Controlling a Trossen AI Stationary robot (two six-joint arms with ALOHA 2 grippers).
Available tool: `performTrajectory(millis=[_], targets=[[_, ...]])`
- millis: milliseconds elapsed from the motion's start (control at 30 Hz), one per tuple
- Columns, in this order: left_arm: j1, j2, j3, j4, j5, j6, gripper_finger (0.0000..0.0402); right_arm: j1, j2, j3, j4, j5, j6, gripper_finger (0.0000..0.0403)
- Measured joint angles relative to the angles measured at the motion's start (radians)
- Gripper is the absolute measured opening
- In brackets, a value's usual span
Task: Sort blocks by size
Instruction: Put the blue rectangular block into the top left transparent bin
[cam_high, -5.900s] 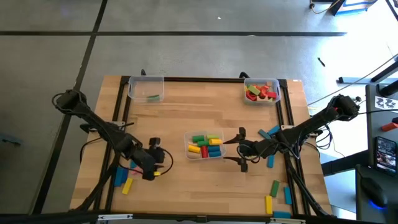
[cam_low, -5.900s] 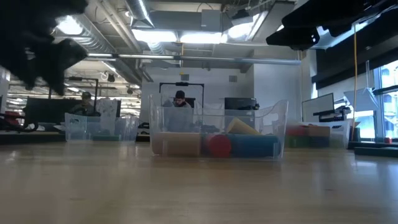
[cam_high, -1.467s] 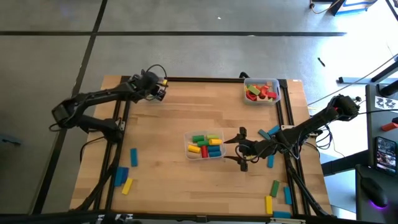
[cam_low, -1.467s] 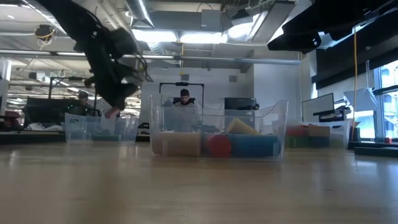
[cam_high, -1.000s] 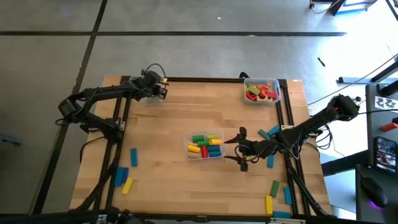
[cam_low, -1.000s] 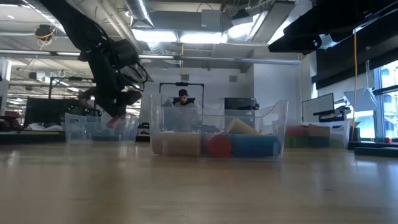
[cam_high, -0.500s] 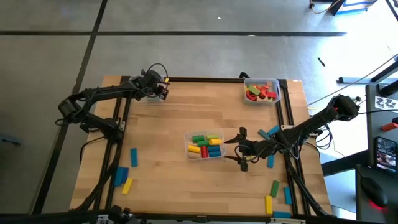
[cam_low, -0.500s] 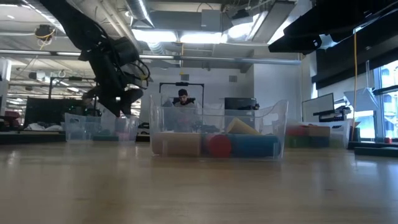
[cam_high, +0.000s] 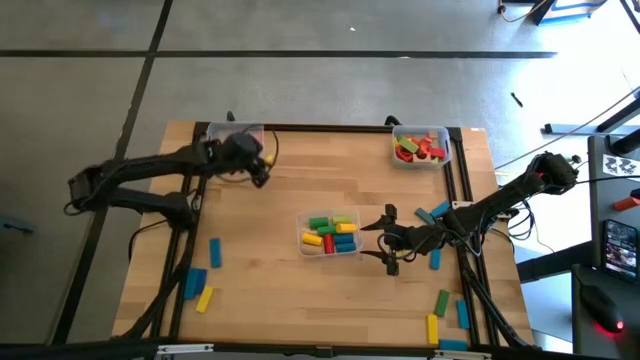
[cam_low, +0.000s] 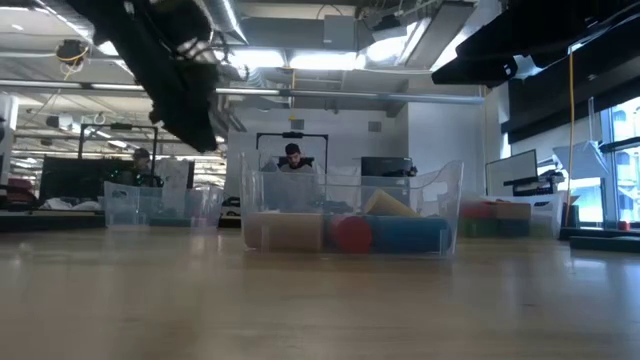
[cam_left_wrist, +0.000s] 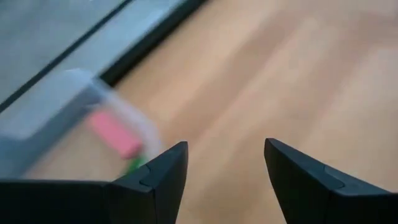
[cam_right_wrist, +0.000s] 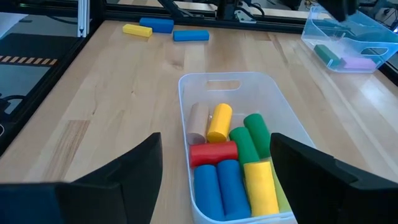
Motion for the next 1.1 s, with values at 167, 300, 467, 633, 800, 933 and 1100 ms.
performTrajectory(millis=[167,300,467,633,800,933,1100], targets=[[-0.174,-0.026,0.0,-0.07,0.031,-0.084,0.0206,0.0,0.0,0.0,0.0,0.0,0.022,0.0285],[-0.314,-0.013,0.0,-0.127,0.084,-0.228,0.0207,0.0,0.0,0.0,0.0,0.0,0.022,0.0285],[-0.478,0.007,0.001,-0.176,0.12,-0.342,0.0202,0.0,0.0,0.0,0.001,0.0,0.023,0.0285],[-0.604,0.009,0.001,-0.277,0.125,-0.523,0.0202,0.0,0.0,0.0,0.0,0.0,0.024,0.0285],[-0.712,0.009,0.001,-0.39,0.173,-0.771,0.0202,0.0,0.0,0.0,0.0,0.0,0.024,0.0285],[-0.793,0.009,0.001,-0.464,0.21,-0.997,0.0202,0.0,0.0,0.0,0.0,0.0,0.025,0.0285],[-0.877,0.009,0.0,-0.534,0.224,-1.249,0.0202,0.0,0.0,0.0,0.0,0.0,0.029,0.0285]])
